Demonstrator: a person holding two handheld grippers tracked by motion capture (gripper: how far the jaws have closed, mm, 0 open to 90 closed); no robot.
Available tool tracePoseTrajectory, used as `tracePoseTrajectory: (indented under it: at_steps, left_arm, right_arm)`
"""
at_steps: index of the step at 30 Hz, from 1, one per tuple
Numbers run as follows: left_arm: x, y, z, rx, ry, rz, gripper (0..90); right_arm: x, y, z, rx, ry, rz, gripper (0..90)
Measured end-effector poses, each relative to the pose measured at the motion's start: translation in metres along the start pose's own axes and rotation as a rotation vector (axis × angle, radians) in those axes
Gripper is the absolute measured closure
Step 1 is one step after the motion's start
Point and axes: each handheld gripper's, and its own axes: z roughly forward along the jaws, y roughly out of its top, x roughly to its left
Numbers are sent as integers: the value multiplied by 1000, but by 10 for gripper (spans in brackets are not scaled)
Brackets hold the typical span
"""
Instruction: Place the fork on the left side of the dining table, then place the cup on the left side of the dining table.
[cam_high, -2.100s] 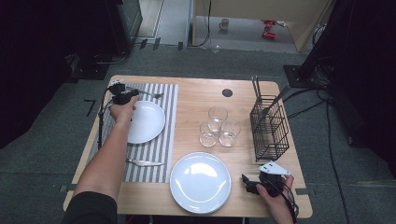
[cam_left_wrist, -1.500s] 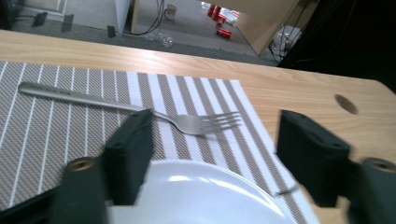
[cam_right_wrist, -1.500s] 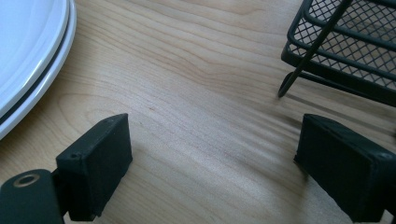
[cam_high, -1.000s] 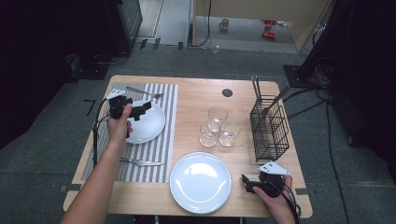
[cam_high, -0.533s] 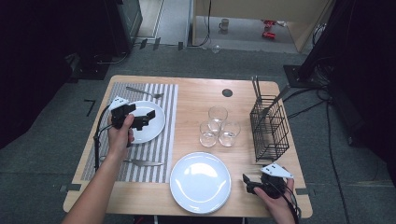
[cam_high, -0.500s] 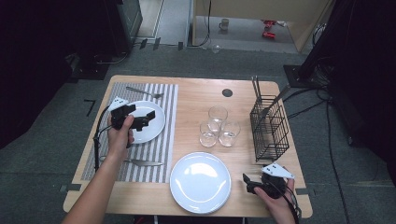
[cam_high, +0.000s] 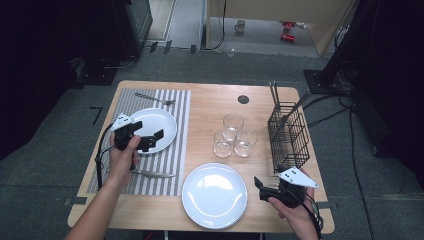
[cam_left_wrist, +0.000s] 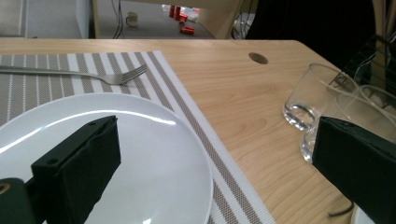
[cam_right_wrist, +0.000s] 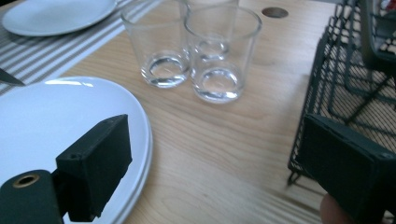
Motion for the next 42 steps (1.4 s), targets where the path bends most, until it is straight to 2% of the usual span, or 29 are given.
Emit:
tracePoseTrajectory:
  at_steps: [8, 11, 15, 21, 31, 35, 38, 42]
  left_arm:
    - [2, -18, -5, 36, 10, 9, 14]
    - [0, -24, -8, 50, 24, 24, 14]
    - [-2, -30, -14, 62, 20, 35, 14]
    - [-2, -37, -24, 62, 19, 35, 14]
    - [-6, -54, -36, 76, 5, 45, 14]
    - [-7, -62, -38, 83, 7, 52, 14]
    - [-6, -67, -38, 87, 4, 46, 14]
    - [-4, -75, -39, 97, 1, 36, 14]
  right_arm:
    - [10, 28, 4, -12, 47, -1, 95]
    - [16, 38, 7, -16, 61, -4, 95]
    - [22, 49, 11, -24, 80, -15, 95]
    - [28, 60, 20, -23, 83, -50, 95]
    - [41, 73, 40, -44, 111, -78, 131]
    - [47, 77, 50, -54, 125, -74, 172]
    - [51, 79, 57, -51, 147, -82, 316]
    - [54, 82, 70, -19, 171, -61, 361]
